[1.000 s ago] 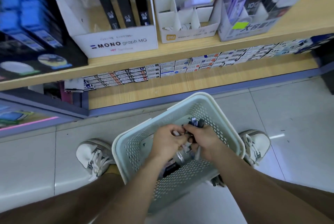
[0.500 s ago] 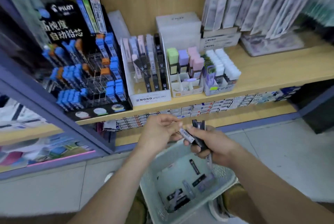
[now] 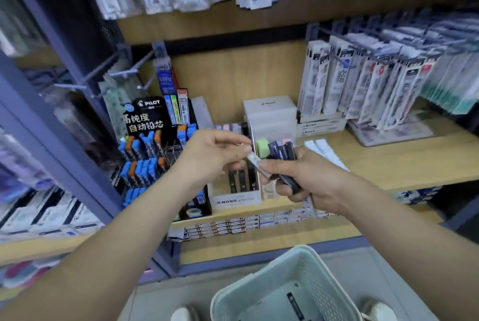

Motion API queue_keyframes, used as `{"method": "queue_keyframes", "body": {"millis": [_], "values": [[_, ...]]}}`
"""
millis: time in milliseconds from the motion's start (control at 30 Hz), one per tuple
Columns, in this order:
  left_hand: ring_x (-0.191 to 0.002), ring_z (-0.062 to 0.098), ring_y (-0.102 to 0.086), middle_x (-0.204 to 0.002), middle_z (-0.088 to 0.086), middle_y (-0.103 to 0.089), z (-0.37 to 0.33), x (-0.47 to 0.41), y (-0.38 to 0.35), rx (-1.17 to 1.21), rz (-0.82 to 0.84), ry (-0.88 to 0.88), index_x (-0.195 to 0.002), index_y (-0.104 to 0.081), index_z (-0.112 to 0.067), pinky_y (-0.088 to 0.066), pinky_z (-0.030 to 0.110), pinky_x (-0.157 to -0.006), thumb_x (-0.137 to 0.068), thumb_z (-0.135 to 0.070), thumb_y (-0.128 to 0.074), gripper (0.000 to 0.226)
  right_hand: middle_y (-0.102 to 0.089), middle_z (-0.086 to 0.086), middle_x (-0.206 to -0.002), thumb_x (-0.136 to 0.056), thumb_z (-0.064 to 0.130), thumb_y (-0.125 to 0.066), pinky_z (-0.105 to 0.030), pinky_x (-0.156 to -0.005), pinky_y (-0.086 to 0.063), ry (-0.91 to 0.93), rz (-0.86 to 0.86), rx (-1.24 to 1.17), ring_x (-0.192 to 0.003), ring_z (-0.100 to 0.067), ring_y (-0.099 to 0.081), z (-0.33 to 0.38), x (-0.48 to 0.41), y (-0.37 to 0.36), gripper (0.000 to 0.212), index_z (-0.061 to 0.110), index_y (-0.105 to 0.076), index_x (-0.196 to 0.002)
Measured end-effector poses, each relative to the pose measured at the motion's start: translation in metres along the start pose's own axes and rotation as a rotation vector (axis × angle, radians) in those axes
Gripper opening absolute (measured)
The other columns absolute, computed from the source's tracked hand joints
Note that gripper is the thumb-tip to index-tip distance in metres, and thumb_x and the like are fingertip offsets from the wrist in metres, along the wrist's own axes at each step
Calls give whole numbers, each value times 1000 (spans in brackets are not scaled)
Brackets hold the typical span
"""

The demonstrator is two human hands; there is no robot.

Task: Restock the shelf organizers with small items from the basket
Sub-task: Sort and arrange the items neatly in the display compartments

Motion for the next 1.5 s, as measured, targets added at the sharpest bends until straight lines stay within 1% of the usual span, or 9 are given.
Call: {"method": "queue_keyframes", "body": {"millis": [200,367,633,733,1100,1233,1333,1400,1500], "values": [[-57,8,-64,-73,7,-68,8,-41,36,-135,-187,-56,-99,-72,-6,-59,23,-72,-89,-2,-62,15,-53,-1,-55,-93,24,-62,-15,-32,-21,-51,-251,-180,-40,-9,-41,-9,-24,33,18,8,-62,-85],[-60,2,-65,-72,-2,-68,11,-65,41,-402,-300,-143,-89,-68,-17,-55,15,-67,-87,-11,-68,6,-49,0,-52,-95,30,-58,-14,-26,-19,-76,-282,-512,-37,-7,-40,-2,-37,48,21,12,-57,-83],[-78,6,-58,-92,-2,-72,25,-80,16,-854,-225,-302,-98,-76,-17,-42,14,-80,-88,-18,-67,13,-48,0,-56,-94,29,-59,-14,-29,-19,-51,-246,-500,-39,-7,-39,2,-43,38,19,11,-59,-88],[-88,19,-64,-93,3,-73,30,-81,5,-962,-161,-348,-92,-76,-12,-49,27,-86,-90,-16,-63,13,-48,0,-56,-93,27,-60,-14,-30,-19,-55,-238,-490,-40,-8,-39,1,-43,35,18,11,-61,-87],[-91,26,-57,-90,5,-66,44,-87,-4,-1205,-142,-407,-88,-74,-11,-49,37,-79,-90,-11,-57,17,-48,1,-58,-92,29,-60,-14,-33,-22,-73,-211,-627,-43,-9,-40,-1,-40,30,17,13,-61,-85],[-73,12,-62,-80,-3,-69,22,-74,-6,-959,-191,-320,-85,-72,-16,-52,27,-70,-91,-20,-60,15,-47,1,-59,-93,30,-59,-15,-34,-23,-14,-227,-742,-43,-9,-41,3,-40,32,17,14,-58,-86],[-58,11,-62,-77,10,-72,20,-42,-35,-200,117,116,-91,-66,-10,-53,21,-58,-92,-26,-61,17,-49,1,-59,-95,30,-57,-16,-34,-25,66,-293,-789,-44,-10,-44,8,-44,41,19,14,-55,-87],[-62,17,-65,-79,15,-72,20,-20,-60,-41,282,230,-98,-59,-6,-56,24,-61,-89,-29,-62,24,-49,0,-60,-96,30,-56,-17,-35,-28,114,-330,-802,-47,-11,-44,10,-45,44,19,14,-54,-87],[-58,18,-64,-69,11,-69,22,-10,-76,114,275,212,-94,-51,-6,-56,23,-59,-85,-12,-68,21,-51,0,-62,-96,33,-56,-19,-37,-33,148,-339,-810,-49,-12,-46,10,-46,40,20,14,-54,-88]]}}
Point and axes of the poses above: each hand's wrist, its own x-axis away from the middle knuckle, its own y-axis out of the back of the hand, z = x × y, the point moved 7 cm from there along -x, towards the middle knuckle
